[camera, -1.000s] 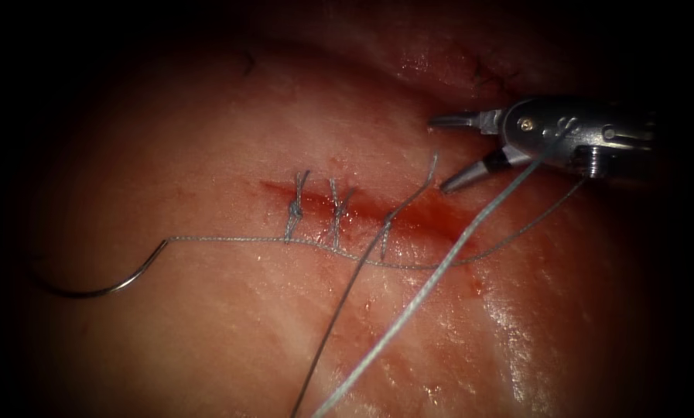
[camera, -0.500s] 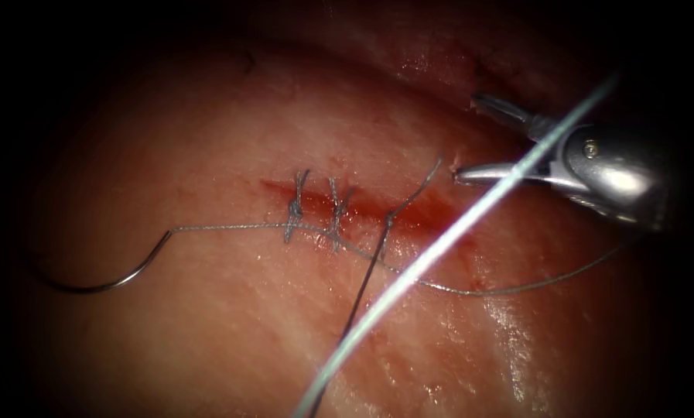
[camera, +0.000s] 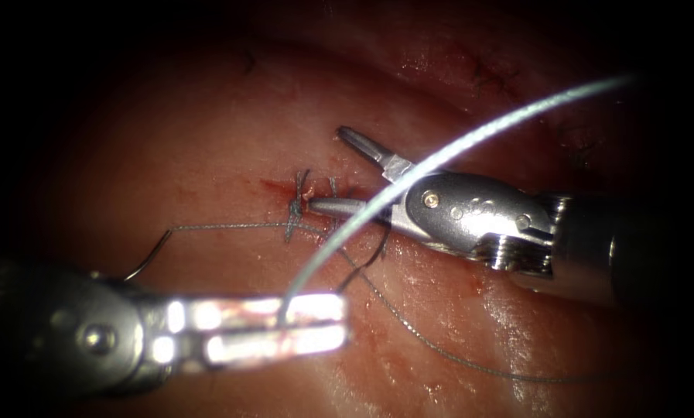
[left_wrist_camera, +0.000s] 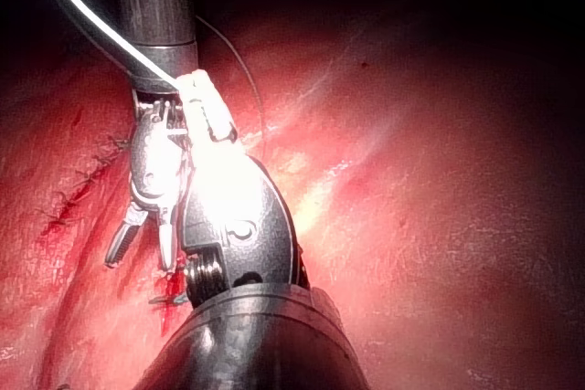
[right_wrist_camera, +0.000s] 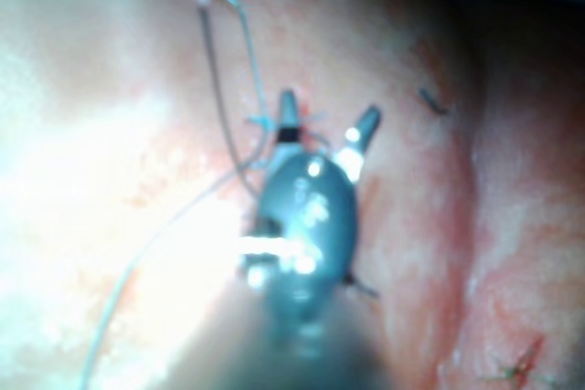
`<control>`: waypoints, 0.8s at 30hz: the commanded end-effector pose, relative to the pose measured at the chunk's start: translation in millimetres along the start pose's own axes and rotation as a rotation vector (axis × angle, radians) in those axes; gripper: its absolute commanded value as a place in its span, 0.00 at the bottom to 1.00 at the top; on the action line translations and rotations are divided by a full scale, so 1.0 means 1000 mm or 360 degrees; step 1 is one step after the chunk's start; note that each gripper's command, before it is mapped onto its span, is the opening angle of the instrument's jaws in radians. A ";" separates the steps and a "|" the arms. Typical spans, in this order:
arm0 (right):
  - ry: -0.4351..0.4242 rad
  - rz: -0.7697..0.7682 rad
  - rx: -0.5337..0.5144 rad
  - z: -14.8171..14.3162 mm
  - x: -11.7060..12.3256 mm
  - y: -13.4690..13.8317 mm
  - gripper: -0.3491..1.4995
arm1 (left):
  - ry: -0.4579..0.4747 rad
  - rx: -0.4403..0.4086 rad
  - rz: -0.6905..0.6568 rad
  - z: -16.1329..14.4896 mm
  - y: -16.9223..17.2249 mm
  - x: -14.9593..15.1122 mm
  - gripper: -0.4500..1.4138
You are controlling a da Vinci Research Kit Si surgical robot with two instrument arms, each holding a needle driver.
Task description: Wound Closure
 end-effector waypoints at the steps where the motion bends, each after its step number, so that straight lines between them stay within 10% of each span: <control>1: 0.0011 0.0004 0.0021 0.0009 -0.0001 -0.0008 0.85 | 0.0000 0.0002 -0.0015 0.0004 0.0000 -0.0007 0.00; 14: 0.0044 -0.0005 0.0077 -0.0011 0.0004 -0.0028 0.84 | -0.0030 -0.0013 -0.0052 0.0028 -0.0111 -0.0036 0.00; 24: 0.0078 -0.0011 0.0092 -0.0010 0.0002 -0.0035 0.81 | -0.0034 -0.0053 -0.0060 0.0058 -0.0163 -0.0113 0.00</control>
